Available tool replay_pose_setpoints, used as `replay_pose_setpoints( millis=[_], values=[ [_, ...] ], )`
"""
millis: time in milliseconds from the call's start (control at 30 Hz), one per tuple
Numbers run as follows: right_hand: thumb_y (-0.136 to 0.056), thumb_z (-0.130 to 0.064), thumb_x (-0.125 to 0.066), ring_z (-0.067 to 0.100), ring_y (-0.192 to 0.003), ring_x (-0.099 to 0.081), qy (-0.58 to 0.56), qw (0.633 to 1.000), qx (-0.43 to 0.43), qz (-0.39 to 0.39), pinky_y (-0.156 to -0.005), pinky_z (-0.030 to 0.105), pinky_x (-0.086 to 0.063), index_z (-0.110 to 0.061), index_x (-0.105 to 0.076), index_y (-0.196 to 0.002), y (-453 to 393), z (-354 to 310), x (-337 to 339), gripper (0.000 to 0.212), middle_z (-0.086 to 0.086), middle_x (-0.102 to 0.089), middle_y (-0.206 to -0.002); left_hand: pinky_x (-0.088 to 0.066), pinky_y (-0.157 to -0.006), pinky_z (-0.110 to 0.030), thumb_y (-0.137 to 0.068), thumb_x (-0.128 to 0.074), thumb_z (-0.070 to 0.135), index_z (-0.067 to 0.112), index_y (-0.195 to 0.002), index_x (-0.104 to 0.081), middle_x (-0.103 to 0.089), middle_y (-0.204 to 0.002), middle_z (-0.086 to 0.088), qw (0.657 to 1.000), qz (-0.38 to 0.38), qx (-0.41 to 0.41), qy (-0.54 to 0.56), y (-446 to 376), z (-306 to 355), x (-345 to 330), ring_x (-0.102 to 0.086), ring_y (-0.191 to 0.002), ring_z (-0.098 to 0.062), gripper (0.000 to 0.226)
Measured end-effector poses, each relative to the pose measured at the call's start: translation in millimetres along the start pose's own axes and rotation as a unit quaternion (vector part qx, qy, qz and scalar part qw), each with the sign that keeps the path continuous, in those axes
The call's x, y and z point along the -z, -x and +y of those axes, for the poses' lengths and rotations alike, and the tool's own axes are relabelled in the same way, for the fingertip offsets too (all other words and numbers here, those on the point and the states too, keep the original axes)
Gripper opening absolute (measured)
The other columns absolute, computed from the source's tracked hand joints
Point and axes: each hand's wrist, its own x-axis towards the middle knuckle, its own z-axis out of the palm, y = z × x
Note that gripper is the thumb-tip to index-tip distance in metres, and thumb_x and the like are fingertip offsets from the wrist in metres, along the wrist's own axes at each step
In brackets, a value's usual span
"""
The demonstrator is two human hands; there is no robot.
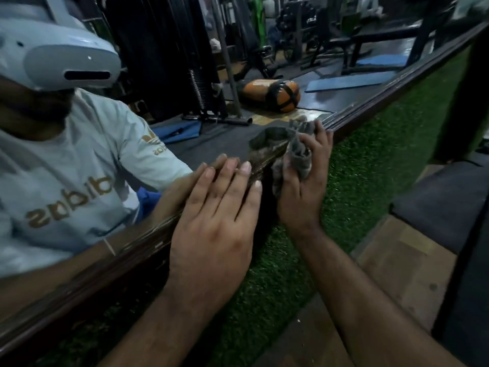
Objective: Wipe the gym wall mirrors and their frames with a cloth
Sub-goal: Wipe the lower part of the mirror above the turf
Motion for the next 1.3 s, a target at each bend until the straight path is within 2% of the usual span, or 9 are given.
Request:
replay_pose_setpoints(
  millis=[67,167,300,433,500,700,900,1100,1300],
  values=[
    [-0.098,-0.023,-0.055,0.027,-0.161,-0.008,-0.014,0.999,-0.033,-0.023,-0.127,0.06,-0.015,-0.009,-0.059,-0.13,4,-9,1,0.036,0.011,-0.031,-0.168,-0.027,-0.122,-0.049,-0.099,-0.046,0.009,0.0,-0.143,-0.054,-0.046,-0.153,-0.02,1.0,0.012,-0.007,0.021,-12,5,0,-0.037,-0.147,-0.032,0.046],
    [-0.094,-0.005,-0.056,0.031,-0.161,-0.01,0.012,0.995,0.037,-0.096,-0.125,0.065,-0.016,-0.004,-0.061,-0.128,24,-8,10,0.034,0.013,-0.031,-0.167,-0.025,-0.123,-0.049,-0.097,-0.041,0.009,-0.003,-0.148,-0.046,-0.04,-0.157,-0.021,1.0,-0.006,-0.01,-0.003,-30,12,-5,-0.033,-0.15,-0.033,0.052],
    [-0.092,-0.016,-0.05,0.034,-0.159,-0.017,0.059,0.979,0.119,-0.157,-0.123,0.065,-0.02,-0.006,-0.062,-0.129,-1,15,36,0.039,0.016,-0.037,-0.164,-0.018,-0.126,-0.05,-0.096,-0.043,0.014,-0.002,-0.156,-0.028,-0.024,-0.164,-0.021,0.996,-0.05,-0.017,-0.074,-34,18,-15,-0.02,-0.154,-0.033,0.064],
    [-0.094,-0.017,-0.056,0.027,-0.161,-0.009,0.045,0.995,0.0,-0.084,-0.124,0.062,-0.019,-0.012,-0.059,-0.135,-34,21,42,0.042,0.008,-0.029,-0.169,-0.011,-0.127,-0.05,-0.101,-0.041,0.024,0.001,-0.159,-0.019,-0.013,-0.167,-0.02,0.989,-0.074,-0.024,-0.125,-34,21,-17,-0.009,-0.156,-0.033,0.066],
    [-0.093,-0.02,-0.055,0.024,-0.161,-0.004,0.038,0.995,-0.031,-0.09,-0.126,0.06,-0.015,-0.013,-0.059,-0.136,-29,7,37,0.043,0.006,-0.025,-0.171,-0.011,-0.127,-0.05,-0.1,-0.042,0.023,0.001,-0.159,-0.02,-0.012,-0.168,-0.02,0.987,-0.076,-0.023,-0.139,-33,25,-15,-0.008,-0.156,-0.033,0.067],
    [-0.094,-0.025,-0.053,0.03,-0.16,-0.013,0.094,0.963,0.127,-0.216,-0.123,0.062,-0.02,-0.016,-0.059,-0.132,-31,28,65,0.04,0.01,-0.031,-0.168,-0.015,-0.127,-0.045,-0.097,-0.042,0.015,-0.002,-0.156,-0.031,-0.023,-0.165,-0.019,0.988,-0.076,-0.067,-0.117,-58,35,-19,-0.021,-0.154,-0.032,0.062],
    [-0.093,-0.026,-0.049,0.027,-0.16,-0.013,0.08,0.983,-0.01,-0.163,-0.126,0.059,-0.018,-0.015,-0.061,-0.132,-59,21,69,0.042,0.005,-0.03,-0.169,-0.013,-0.127,-0.046,-0.094,-0.047,0.013,0.001,-0.157,-0.028,-0.023,-0.165,-0.016,0.983,-0.115,-0.029,-0.139,-62,47,-23,-0.017,-0.155,-0.031,0.067],
    [-0.094,-0.027,-0.046,0.024,-0.161,-0.01,0.095,0.952,0.095,-0.274,-0.128,0.056,-0.015,-0.017,-0.058,-0.137,-50,26,87,0.046,0.004,-0.027,-0.17,-0.021,-0.125,-0.045,-0.096,-0.044,0.015,0.0,-0.149,-0.044,-0.038,-0.159,-0.017,0.991,-0.073,-0.01,-0.109,-83,69,-28,-0.029,-0.151,-0.03,0.054],
    [-0.093,-0.026,-0.045,0.023,-0.16,-0.012,0.106,0.975,-0.011,-0.197,-0.126,0.057,-0.019,-0.015,-0.059,-0.134,-101,44,100,0.045,0.003,-0.03,-0.169,-0.024,-0.124,-0.046,-0.097,-0.042,0.017,-0.003,-0.141,-0.055,-0.052,-0.148,-0.021,0.997,-0.048,0.001,-0.063,-138,97,-61,-0.039,-0.146,-0.035,0.049]
  ],
)
